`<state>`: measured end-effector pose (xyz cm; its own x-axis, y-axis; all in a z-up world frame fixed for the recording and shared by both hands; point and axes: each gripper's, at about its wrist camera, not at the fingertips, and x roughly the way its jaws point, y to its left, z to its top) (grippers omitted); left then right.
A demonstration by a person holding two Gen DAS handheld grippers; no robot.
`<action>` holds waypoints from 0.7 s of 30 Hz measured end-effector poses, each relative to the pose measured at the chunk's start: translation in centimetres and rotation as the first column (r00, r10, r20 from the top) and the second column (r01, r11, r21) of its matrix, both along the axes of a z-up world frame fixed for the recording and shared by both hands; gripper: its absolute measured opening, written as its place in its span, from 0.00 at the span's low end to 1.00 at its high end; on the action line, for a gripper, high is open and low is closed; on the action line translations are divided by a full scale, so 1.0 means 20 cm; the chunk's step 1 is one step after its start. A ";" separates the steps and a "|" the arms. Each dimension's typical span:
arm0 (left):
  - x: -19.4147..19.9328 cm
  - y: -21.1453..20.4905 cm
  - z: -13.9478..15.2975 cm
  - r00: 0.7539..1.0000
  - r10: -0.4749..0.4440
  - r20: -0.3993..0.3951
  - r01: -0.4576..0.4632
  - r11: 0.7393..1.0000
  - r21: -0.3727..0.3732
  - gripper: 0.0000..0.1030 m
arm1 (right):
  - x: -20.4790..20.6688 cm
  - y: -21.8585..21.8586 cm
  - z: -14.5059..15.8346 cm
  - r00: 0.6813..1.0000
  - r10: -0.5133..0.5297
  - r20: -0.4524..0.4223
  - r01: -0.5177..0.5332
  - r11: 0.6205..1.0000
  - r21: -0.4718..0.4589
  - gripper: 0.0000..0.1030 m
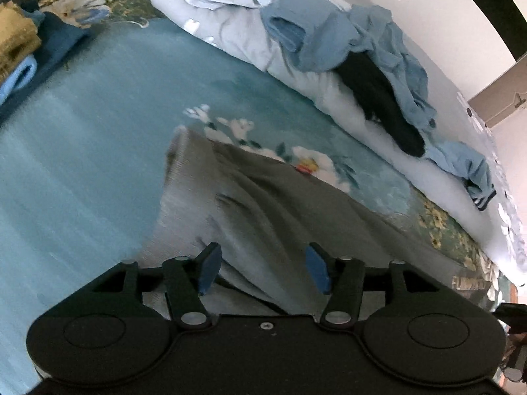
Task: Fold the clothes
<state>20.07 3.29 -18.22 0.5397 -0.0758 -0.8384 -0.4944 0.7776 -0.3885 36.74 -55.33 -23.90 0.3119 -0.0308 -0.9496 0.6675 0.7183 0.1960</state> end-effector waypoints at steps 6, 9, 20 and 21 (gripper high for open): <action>0.00 -0.10 -0.03 1.000 0.015 -0.012 -0.015 1.000 -0.014 0.57 | 0.05 0.02 0.01 0.998 0.047 -0.049 -0.048 0.999 -0.013 0.30; -0.01 -0.11 -0.04 0.999 0.030 -0.017 -0.031 0.999 -0.032 0.57 | 0.05 0.02 0.03 0.996 0.068 -0.052 -0.068 0.998 -0.003 0.27; 0.01 -0.17 -0.07 0.999 0.022 -0.025 -0.024 0.997 -0.069 0.59 | 0.06 0.00 0.00 0.995 0.058 -0.077 -0.055 0.998 0.034 0.26; 0.01 -0.18 -0.07 0.999 0.019 -0.026 -0.021 0.998 -0.066 0.59 | 0.06 0.00 -0.01 0.996 0.048 -0.081 -0.045 0.998 0.038 0.26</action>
